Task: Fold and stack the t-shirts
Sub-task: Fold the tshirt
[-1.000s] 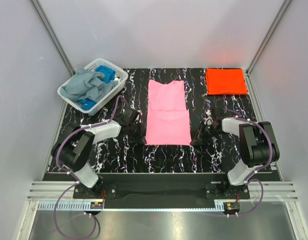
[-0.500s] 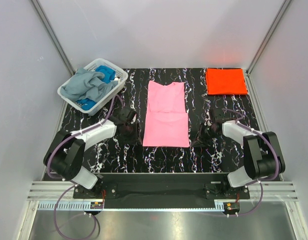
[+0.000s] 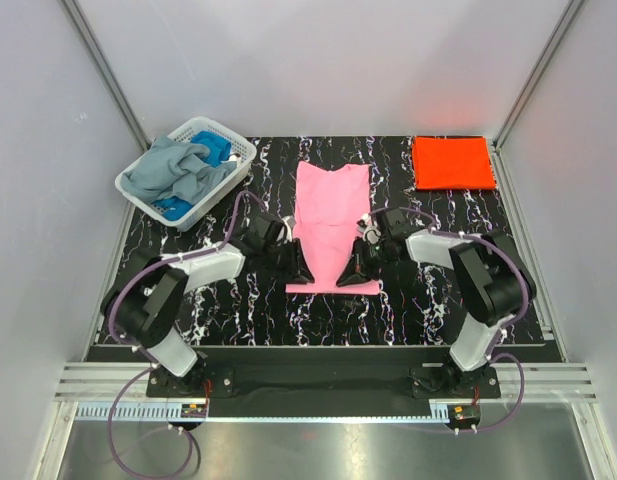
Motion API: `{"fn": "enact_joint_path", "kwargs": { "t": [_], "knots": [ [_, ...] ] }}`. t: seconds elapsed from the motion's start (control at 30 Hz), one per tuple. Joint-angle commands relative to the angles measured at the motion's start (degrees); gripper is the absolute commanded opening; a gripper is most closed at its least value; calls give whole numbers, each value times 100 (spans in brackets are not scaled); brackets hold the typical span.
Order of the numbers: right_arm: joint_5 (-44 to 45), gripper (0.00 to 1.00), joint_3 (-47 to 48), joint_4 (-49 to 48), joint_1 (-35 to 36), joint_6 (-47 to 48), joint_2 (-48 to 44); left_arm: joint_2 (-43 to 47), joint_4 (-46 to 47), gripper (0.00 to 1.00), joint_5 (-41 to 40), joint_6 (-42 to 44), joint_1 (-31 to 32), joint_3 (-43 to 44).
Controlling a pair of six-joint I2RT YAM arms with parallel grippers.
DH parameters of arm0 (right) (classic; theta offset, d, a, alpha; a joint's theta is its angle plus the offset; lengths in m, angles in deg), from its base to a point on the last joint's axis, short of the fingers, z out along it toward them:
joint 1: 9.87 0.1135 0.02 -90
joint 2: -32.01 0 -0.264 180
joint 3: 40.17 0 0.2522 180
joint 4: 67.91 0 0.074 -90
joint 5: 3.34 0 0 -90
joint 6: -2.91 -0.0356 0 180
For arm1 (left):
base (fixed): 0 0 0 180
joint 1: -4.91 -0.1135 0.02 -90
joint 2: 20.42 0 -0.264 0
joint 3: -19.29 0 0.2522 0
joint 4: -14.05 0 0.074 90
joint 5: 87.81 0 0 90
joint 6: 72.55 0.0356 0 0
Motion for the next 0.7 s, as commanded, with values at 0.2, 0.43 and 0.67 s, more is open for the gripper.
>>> {"fn": "enact_joint_path", "kwargs": {
  "t": [0.2, 0.43, 0.67],
  "knots": [
    [-350, 0, 57, -180, -253, 599, 816, -326, -506, 35, -1131, 251, -10, -138],
    [158, 0, -356, 532, -1070, 1286, 483, -362, -621, 35, -1353, 225, -36, -411],
    [1020, 13, -629, 910, -1133, 628, -411, 25, -682, 36, -1133, 110, -54, -350]
  ]
}}
